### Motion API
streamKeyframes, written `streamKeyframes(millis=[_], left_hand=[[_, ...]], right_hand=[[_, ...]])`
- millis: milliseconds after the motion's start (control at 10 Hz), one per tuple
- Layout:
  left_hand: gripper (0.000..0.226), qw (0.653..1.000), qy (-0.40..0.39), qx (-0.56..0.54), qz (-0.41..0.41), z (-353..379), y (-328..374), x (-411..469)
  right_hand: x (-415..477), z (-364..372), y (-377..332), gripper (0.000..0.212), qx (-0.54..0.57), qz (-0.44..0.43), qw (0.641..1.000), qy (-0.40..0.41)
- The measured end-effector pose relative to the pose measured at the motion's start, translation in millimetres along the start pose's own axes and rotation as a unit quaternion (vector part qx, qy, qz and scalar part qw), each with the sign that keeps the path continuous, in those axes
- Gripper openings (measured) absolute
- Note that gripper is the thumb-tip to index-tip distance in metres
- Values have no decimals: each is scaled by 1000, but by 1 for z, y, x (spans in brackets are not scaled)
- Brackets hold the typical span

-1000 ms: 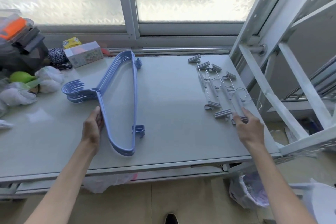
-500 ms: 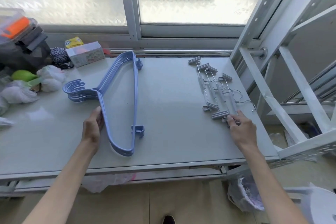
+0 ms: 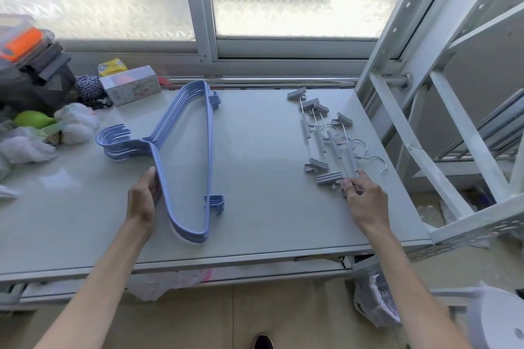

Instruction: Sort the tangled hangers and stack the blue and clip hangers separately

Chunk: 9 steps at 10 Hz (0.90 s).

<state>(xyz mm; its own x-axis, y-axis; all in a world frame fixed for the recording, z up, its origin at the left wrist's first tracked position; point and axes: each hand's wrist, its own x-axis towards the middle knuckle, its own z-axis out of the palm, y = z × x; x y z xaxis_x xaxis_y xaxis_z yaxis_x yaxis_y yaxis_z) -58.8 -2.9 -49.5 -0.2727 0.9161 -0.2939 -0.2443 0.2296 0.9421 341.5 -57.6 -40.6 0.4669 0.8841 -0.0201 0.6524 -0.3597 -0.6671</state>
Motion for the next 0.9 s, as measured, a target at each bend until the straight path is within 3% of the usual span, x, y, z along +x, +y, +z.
streamKeyframes(millis=[300, 800, 900], left_hand=[[28, 1000, 5, -11, 0, -1, -1, 1], [24, 1000, 17, 17, 18, -7, -4, 4], [36, 988, 85, 74, 105, -11, 3, -19]], right_hand=[[-3, -5, 5, 41, 13, 12, 1000, -14], [-10, -11, -3, 45, 13, 18, 1000, -22], [-19, -32, -14, 39, -6, 2, 999, -45]])
